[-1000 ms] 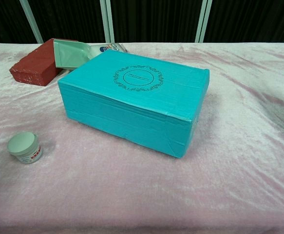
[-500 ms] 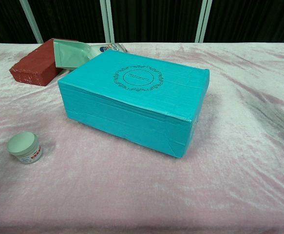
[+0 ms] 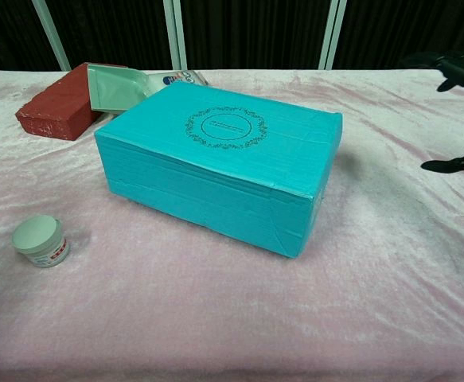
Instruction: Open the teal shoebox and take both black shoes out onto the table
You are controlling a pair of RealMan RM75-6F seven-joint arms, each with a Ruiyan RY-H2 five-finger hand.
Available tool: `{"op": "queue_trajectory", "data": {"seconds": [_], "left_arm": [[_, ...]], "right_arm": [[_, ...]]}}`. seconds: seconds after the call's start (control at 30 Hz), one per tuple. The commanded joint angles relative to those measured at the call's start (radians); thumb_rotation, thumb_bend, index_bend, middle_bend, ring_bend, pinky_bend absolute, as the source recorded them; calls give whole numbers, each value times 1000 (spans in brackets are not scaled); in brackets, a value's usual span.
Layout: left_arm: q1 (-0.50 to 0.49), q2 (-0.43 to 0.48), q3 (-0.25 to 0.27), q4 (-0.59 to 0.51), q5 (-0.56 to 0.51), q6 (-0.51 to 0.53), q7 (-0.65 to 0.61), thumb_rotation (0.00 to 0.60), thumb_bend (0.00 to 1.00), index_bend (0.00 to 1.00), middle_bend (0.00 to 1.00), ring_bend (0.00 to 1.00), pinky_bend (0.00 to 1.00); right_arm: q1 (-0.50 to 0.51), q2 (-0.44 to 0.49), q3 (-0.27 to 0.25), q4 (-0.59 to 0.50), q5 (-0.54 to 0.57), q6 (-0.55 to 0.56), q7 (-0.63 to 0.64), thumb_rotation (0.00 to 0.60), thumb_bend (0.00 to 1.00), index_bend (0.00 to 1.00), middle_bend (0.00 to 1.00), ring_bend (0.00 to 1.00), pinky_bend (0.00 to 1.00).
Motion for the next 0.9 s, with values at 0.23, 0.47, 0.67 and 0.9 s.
{"op": "queue_trajectory", "data": {"seconds": [0.23,0.47,0.67,0.9], "left_arm": [[9,2,-2,-2,-23,-2,-8,600,0,218,168,96,171],[16,-8,4,8,-34,-11,-8,600,0,218,168,96,168],[26,-13,1,20,-57,-10,-25,600,0,218,166,96,166],[26,-20,1,25,-68,-23,-29,600,0,218,164,96,164]], "right_arm": [[143,-137,-36,242,-104,-9,54,600,0,80,78,31,223],[219,-191,-68,382,-153,16,93,600,0,127,88,32,222],[250,-221,-97,468,-170,27,121,600,0,147,87,32,223],[278,-239,-115,521,-161,13,146,600,0,178,96,35,223]]}}
